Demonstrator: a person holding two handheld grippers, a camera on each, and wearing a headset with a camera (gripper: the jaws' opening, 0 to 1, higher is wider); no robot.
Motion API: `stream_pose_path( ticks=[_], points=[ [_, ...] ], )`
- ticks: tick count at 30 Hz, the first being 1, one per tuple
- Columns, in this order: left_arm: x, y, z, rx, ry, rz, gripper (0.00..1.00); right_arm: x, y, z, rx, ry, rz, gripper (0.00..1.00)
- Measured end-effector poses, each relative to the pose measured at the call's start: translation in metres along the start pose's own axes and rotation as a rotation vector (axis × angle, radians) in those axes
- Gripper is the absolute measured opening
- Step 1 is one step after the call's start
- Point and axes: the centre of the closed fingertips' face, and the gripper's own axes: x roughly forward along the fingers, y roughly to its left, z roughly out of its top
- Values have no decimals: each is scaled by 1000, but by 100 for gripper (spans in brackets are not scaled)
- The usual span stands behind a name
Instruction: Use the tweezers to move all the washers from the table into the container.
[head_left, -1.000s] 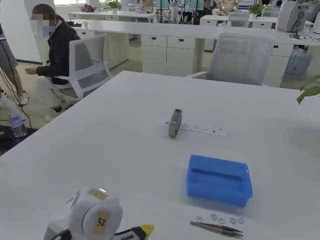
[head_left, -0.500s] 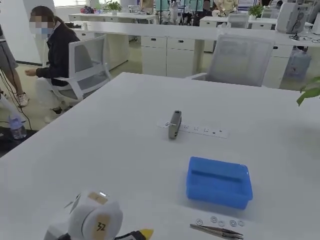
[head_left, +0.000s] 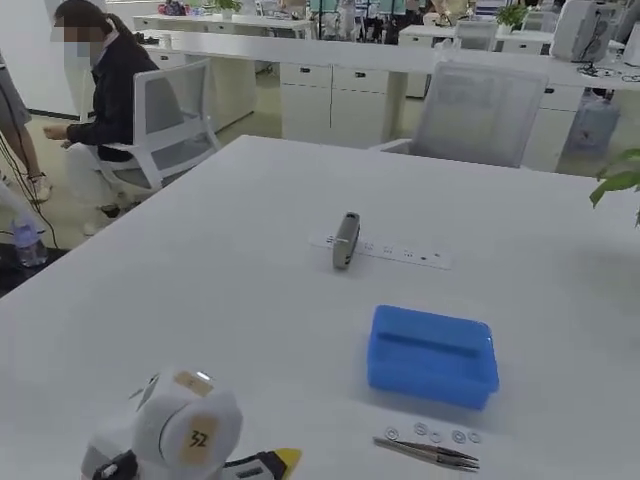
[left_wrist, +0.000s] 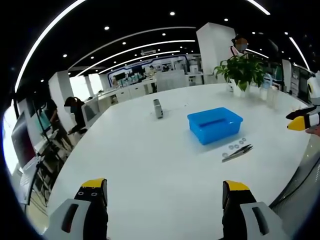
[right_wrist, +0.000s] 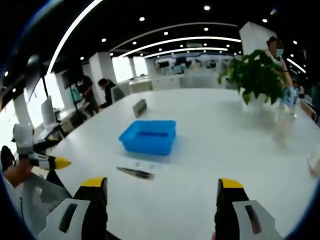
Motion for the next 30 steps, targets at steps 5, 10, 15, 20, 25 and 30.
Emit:
stream_pose_path(
  ticks=[5,10,15,20,25,30],
  points=[
    [0,-3,1,8,3,-15,97,1,0,-1,-7,4,-2,89],
    [-1,-4,4,-3,-3,-29,96,2,-3,-3,-5,18,-9,88],
    [0,-15,10,7,-12,-90,89,4,-4,-7,-8,39,-15,88],
    [2,-28,21,34,-15,-176,83,6,-6,-11,-10,56,-20,88],
    [11,-48,33,74,-19,-295,73,6,-7,-13,0,68,-28,88],
    [21,-73,39,132,-3,-430,53,6,-9,-16,2,81,-38,88]
  ],
)
